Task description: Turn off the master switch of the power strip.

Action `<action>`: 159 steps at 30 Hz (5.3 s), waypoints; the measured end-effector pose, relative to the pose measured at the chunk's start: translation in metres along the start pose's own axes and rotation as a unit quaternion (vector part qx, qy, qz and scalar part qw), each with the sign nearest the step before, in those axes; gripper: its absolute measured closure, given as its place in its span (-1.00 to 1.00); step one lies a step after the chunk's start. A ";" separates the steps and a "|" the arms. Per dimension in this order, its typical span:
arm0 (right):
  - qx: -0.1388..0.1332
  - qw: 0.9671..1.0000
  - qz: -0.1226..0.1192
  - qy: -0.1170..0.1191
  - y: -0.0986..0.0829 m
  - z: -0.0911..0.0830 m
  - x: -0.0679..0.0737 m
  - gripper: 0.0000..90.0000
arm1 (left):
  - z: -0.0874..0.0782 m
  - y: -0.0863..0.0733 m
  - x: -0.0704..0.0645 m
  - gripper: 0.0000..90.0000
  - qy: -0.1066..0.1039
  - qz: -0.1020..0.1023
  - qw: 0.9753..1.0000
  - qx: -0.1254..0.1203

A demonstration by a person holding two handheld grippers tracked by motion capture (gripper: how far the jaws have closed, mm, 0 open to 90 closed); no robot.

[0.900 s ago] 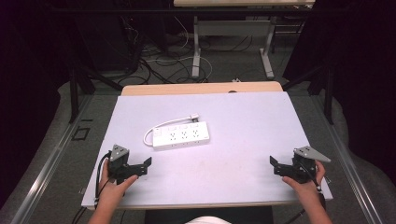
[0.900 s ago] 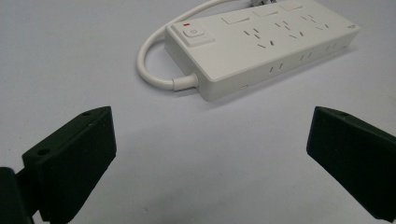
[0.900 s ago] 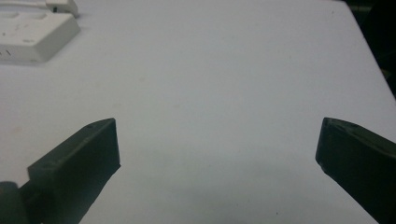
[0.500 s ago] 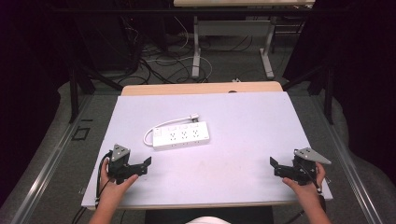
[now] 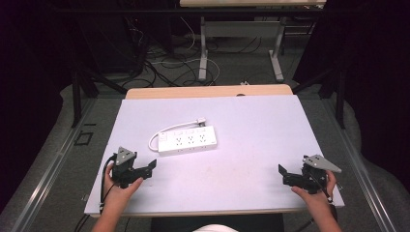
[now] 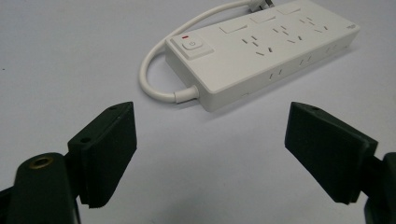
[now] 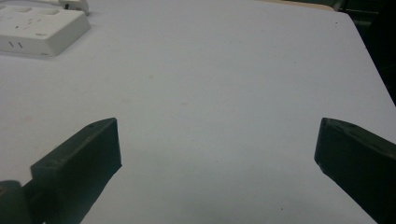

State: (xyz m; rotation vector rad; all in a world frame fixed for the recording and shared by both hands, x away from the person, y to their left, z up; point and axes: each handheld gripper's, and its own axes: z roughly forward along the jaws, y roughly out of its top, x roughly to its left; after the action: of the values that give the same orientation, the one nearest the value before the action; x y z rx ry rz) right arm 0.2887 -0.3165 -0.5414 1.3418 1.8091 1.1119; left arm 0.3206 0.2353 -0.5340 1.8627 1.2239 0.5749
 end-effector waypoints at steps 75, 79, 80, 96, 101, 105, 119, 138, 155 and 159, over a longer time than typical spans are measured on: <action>0.004 1.000 -0.001 0.007 -0.003 0.003 -0.001 -0.96 | 0.011 0.109 0.014 0.01 -0.003 0.049 0.997 0.054; 0.010 1.000 0.000 0.004 -0.003 0.002 -0.001 -0.96 | 0.017 0.116 0.012 0.12 0.002 0.049 0.997 0.060; 0.010 1.000 -0.001 0.004 -0.003 0.002 -0.002 -0.96 | 0.017 0.116 0.012 0.14 0.002 0.049 0.997 0.060; 0.010 1.000 0.007 0.008 -0.004 0.003 -0.003 -0.96 | 0.044 0.123 0.009 0.51 -0.009 0.021 0.995 0.096; 0.013 1.000 0.010 0.008 -0.004 0.003 -0.002 -0.96 | 0.051 0.124 0.008 0.66 -0.011 0.015 0.994 0.108; 0.014 1.000 0.006 0.008 -0.004 0.003 -0.002 -0.96 | 0.059 0.124 0.006 0.78 -0.009 0.012 0.993 0.118; 0.011 1.000 0.006 0.011 -0.005 0.004 -0.002 -0.96 | 0.081 0.124 -0.001 1.00 -0.002 0.012 0.988 0.154; 0.017 1.000 0.006 0.012 -0.005 0.005 -0.002 -0.96 | 0.108 0.117 0.006 1.00 0.008 -0.007 0.980 0.198; 0.018 1.000 0.005 0.015 -0.006 0.006 -0.003 -0.96 | 0.118 0.108 0.008 1.00 0.019 -0.032 0.976 0.214; 0.015 1.000 0.004 0.014 -0.006 0.007 -0.003 -0.96 | 0.119 0.107 0.008 1.00 0.018 -0.033 0.976 0.213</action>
State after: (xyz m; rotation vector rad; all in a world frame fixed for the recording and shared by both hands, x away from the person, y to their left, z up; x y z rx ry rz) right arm 0.2928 -0.3182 -0.5500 1.3581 1.8486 1.1183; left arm 0.4682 0.1764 -0.5133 2.1589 1.5167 0.3259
